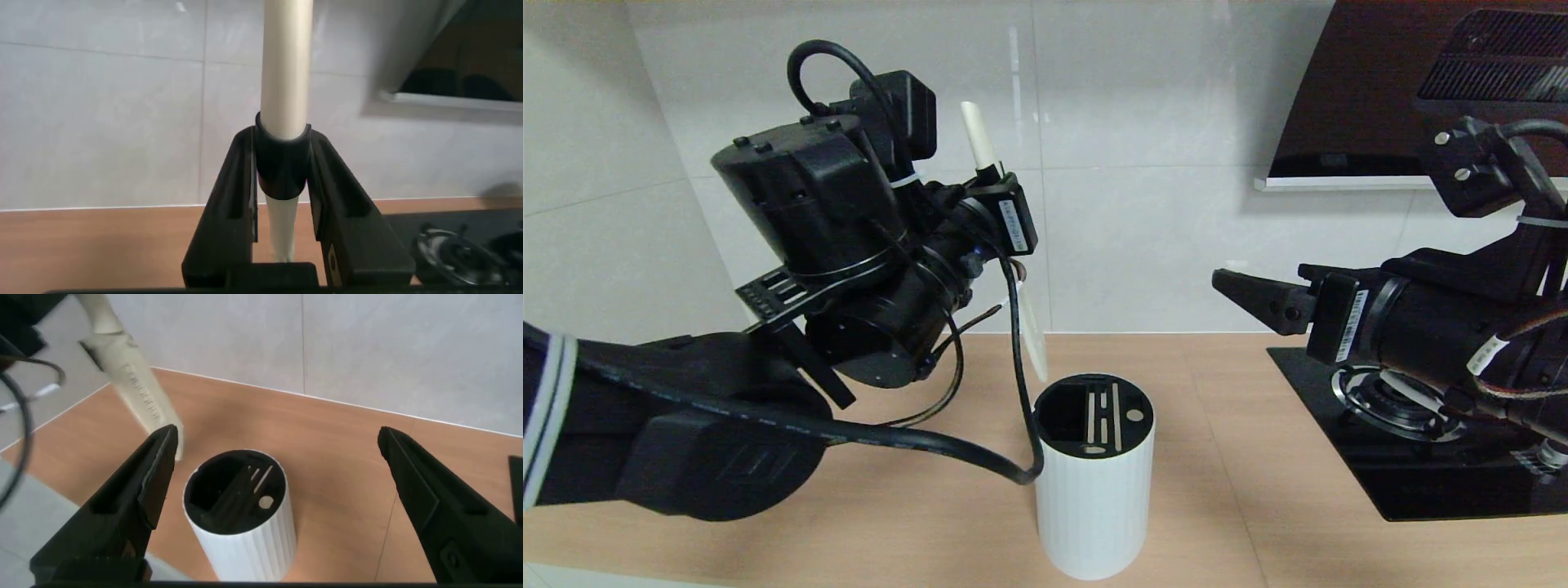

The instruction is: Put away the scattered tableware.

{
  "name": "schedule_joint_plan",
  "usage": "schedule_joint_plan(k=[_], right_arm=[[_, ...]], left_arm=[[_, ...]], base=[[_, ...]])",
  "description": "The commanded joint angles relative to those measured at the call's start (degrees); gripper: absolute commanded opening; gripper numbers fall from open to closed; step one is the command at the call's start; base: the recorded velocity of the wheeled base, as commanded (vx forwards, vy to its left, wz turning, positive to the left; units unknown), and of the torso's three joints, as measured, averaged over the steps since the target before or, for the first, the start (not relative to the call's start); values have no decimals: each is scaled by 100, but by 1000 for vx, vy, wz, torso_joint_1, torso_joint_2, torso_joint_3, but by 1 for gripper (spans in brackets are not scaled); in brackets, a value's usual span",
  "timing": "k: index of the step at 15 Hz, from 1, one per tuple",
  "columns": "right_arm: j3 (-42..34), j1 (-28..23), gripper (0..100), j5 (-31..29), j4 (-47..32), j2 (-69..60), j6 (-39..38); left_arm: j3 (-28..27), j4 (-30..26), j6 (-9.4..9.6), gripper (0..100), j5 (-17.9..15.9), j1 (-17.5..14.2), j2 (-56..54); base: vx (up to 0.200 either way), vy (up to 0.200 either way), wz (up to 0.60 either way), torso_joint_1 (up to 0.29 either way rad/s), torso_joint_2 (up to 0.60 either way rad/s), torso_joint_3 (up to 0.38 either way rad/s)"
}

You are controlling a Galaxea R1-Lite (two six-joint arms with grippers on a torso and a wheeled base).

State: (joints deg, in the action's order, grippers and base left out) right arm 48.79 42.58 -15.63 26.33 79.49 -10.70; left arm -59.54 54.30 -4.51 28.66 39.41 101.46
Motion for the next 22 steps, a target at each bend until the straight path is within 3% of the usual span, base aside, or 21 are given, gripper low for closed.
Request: schedule_joint_plan(k=[1,4,13,16,22], right_arm=[[-1,5,100,-2,4,40,-2],[-1,5,100,-10,4,75,-2],[-45,5,100,-2,12,145,-2],[-53,5,100,-10,12,163,-2],[-53,5,100,-10,12,154,-2]], left_arm=[[21,72,38,0,105,154,304],[12,81,29,0,280,304,585],[-23,90,-6,0,324,339,1042],[-14,72,-182,0,351,576,1192],[179,-77,-199,0,368,620,1394]], base=[[0,0,0,0,0,0],[0,0,0,0,0,0],[0,0,0,0,0,0],[0,0,0,0,0,0],[0,0,0,0,0,0]])
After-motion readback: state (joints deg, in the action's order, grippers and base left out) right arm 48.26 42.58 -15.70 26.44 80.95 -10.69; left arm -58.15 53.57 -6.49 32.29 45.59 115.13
